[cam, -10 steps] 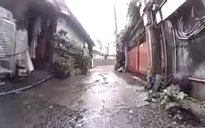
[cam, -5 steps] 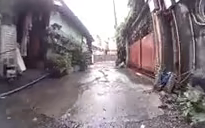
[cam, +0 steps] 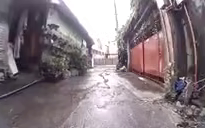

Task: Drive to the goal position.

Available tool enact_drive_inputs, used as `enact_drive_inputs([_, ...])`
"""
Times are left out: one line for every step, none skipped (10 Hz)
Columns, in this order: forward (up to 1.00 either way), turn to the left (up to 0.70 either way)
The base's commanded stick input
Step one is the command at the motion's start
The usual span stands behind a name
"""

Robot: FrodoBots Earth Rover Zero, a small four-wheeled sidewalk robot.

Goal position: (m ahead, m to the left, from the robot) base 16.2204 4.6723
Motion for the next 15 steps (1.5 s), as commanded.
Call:
enact_drive_inputs([0.70,0.00])
enact_drive_inputs([0.70,0.00])
enact_drive_inputs([0.16,0.00])
enact_drive_inputs([0.01,0.00])
enact_drive_inputs([0.59,0.00])
enact_drive_inputs([0.70,0.00])
enact_drive_inputs([0.70,0.00])
enact_drive_inputs([0.70,0.00])
enact_drive_inputs([0.70,0.00])
enact_drive_inputs([0.70,0.00])
enact_drive_inputs([0.70,0.00])
enact_drive_inputs([0.70,0.00])
enact_drive_inputs([0.70,0.00])
enact_drive_inputs([0.70,0.00])
enact_drive_inputs([0.70,0.00])
